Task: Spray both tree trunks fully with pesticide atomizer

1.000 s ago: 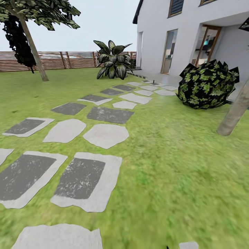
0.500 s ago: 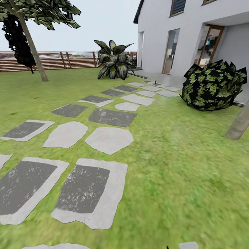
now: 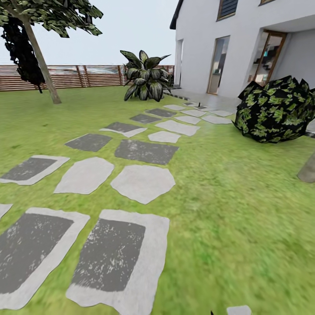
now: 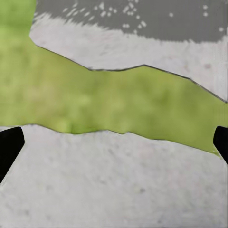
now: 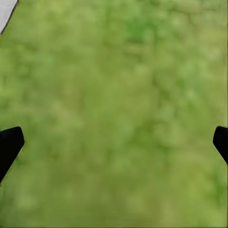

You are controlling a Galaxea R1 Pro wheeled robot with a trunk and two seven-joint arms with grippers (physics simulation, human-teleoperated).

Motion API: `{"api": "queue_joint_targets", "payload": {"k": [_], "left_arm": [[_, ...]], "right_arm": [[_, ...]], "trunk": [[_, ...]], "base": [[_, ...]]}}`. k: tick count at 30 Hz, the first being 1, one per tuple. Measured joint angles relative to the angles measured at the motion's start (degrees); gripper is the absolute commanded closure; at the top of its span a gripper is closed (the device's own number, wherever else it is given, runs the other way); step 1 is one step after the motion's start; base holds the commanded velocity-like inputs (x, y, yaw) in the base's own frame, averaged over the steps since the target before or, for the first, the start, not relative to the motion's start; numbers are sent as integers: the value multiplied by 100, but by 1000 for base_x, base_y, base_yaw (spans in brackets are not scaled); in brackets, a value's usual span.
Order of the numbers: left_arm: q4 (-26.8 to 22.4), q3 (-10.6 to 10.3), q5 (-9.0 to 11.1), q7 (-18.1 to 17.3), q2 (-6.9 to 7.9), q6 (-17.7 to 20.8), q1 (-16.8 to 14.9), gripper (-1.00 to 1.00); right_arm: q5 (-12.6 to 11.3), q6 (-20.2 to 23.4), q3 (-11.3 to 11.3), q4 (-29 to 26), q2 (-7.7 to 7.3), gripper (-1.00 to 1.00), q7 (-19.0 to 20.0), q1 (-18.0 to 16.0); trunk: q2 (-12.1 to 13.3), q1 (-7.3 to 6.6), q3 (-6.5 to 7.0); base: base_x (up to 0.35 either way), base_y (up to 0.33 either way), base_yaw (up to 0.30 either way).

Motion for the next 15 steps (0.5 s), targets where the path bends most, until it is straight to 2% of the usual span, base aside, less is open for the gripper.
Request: {"api": "queue_joint_targets", "payload": {"k": [15], "left_arm": [[-9, 1, -4, 0, -2, 0, 1, -100]], "right_arm": [[0, 0, 0, -4, 4, -100, 5, 3]], "trunk": [[-2, -2, -1]], "base": [[296, 185, 0]]}}
